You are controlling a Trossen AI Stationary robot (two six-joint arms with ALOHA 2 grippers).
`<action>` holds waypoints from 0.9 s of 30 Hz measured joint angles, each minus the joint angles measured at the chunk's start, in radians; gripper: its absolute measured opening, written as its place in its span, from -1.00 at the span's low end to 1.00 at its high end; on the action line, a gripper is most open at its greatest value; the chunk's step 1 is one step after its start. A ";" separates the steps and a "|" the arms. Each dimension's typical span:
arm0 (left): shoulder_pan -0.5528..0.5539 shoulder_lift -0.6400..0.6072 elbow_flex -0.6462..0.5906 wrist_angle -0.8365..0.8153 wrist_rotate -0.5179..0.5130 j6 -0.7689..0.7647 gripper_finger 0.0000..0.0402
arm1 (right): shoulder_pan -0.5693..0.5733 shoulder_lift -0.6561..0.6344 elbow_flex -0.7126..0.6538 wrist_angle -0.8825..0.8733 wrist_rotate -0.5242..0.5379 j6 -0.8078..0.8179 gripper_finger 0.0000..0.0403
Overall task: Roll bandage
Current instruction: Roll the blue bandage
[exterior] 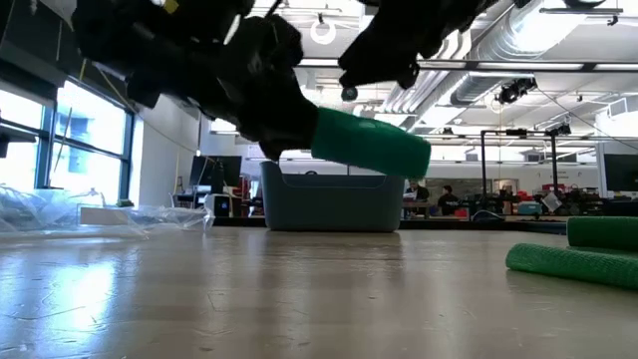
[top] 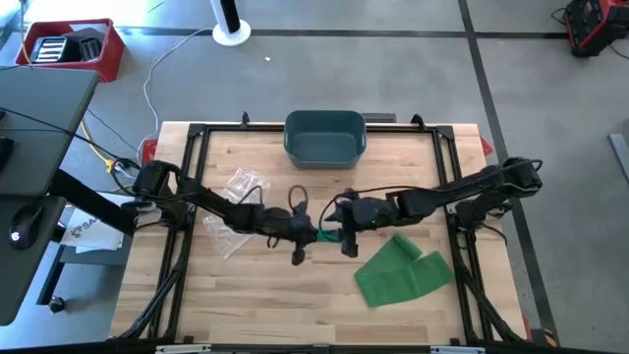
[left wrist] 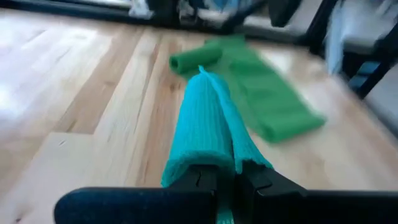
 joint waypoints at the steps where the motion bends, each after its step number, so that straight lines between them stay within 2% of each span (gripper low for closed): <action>1: -0.005 0.000 0.018 -0.036 -0.012 0.016 -0.96 | -0.004 0.010 0.000 0.001 -0.027 0.002 -0.23; 6: -0.015 0.000 0.061 -0.098 -0.037 0.046 -0.96 | 0.000 0.045 0.000 -0.009 -0.050 -0.001 -0.31; 17: -0.014 0.001 0.061 -0.096 -0.039 0.018 -0.96 | 0.050 0.100 0.000 -0.065 0.043 -0.023 -0.40; 20: -0.013 0.001 0.061 -0.097 -0.038 0.000 -0.96 | 0.073 0.100 0.000 -0.068 0.110 -0.032 -0.54; 25: -0.004 0.001 0.061 -0.098 -0.037 -0.051 -0.96 | 0.111 0.097 0.000 -0.085 0.202 -0.033 -0.93; 27: 0.003 0.001 0.061 -0.098 -0.036 -0.079 -0.96 | 0.135 0.097 0.000 -0.088 0.258 -0.038 -0.96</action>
